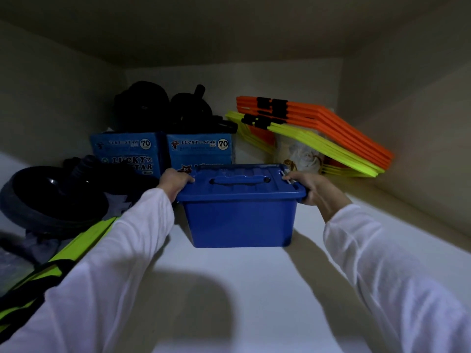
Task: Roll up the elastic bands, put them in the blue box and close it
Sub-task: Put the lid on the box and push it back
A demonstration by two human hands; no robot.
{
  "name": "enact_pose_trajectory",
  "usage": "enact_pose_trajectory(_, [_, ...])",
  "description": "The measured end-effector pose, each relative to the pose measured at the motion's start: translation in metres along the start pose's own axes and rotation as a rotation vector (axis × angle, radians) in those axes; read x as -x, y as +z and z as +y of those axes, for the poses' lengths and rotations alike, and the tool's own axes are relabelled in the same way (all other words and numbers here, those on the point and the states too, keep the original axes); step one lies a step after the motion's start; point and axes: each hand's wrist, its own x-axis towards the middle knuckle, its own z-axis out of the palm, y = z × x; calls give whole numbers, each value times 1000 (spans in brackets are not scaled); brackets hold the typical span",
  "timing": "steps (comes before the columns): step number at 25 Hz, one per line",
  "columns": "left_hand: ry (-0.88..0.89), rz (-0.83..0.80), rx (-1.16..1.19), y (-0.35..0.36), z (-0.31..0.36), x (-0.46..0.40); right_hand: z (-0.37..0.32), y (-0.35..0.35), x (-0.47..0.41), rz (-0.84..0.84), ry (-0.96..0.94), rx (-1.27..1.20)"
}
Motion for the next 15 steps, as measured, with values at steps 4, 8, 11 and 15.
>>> enact_pose_trajectory(4, [-55, -1, 54, -1, 0, 0, 1, -1, -3, -3, 4, -8])
enact_pose_trajectory(8, [-75, 26, -23, 0, -1, 1, 1, -1, -5, -11, 3, 1])
enact_pose_trajectory(11, [-10, 78, -254, 1, 3, 3, 2, -1, -4, -9, 0, 4])
enact_pose_trajectory(15, [80, 73, -441, 1, 7, 5, 1, -1, -2, 1, 4, 16])
